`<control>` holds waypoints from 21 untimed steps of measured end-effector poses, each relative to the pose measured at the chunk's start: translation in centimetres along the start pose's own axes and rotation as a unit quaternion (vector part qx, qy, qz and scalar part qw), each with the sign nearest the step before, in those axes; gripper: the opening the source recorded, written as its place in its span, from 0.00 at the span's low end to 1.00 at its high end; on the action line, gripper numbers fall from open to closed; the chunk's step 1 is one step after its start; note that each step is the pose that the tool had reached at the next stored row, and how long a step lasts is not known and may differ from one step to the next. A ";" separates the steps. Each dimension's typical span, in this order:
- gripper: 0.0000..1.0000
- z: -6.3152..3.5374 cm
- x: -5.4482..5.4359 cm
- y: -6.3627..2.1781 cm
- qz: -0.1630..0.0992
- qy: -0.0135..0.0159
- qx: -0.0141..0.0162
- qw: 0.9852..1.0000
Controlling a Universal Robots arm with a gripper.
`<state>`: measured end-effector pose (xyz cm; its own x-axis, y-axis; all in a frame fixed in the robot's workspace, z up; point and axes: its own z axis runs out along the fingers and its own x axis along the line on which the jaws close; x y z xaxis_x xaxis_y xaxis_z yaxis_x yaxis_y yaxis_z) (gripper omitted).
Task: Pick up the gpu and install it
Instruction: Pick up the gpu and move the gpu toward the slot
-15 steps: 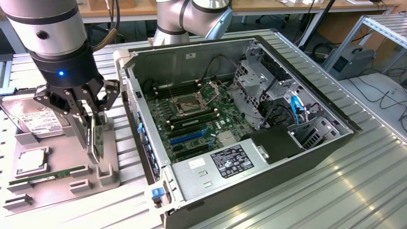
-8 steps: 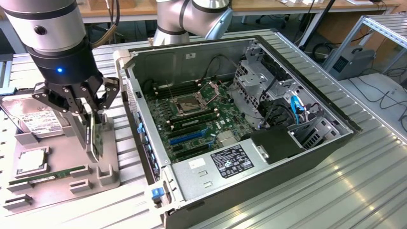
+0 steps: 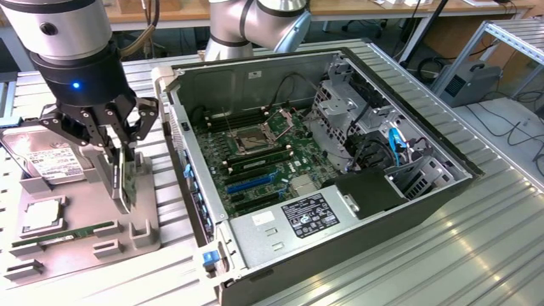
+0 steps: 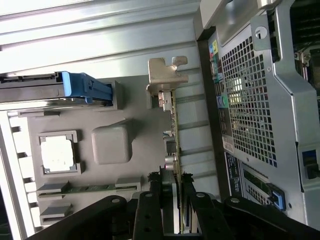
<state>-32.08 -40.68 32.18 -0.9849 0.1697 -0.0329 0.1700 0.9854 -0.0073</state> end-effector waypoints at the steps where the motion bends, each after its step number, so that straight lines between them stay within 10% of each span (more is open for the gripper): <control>1: 0.28 -0.09 0.0 0.00 0.000 0.000 0.000 1.000; 21: 0.28 -1.92 -0.1 0.01 0.000 0.000 0.002 1.000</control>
<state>-32.08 -40.65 34.11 -0.9850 0.1695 -0.0337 0.1700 0.9854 -0.0114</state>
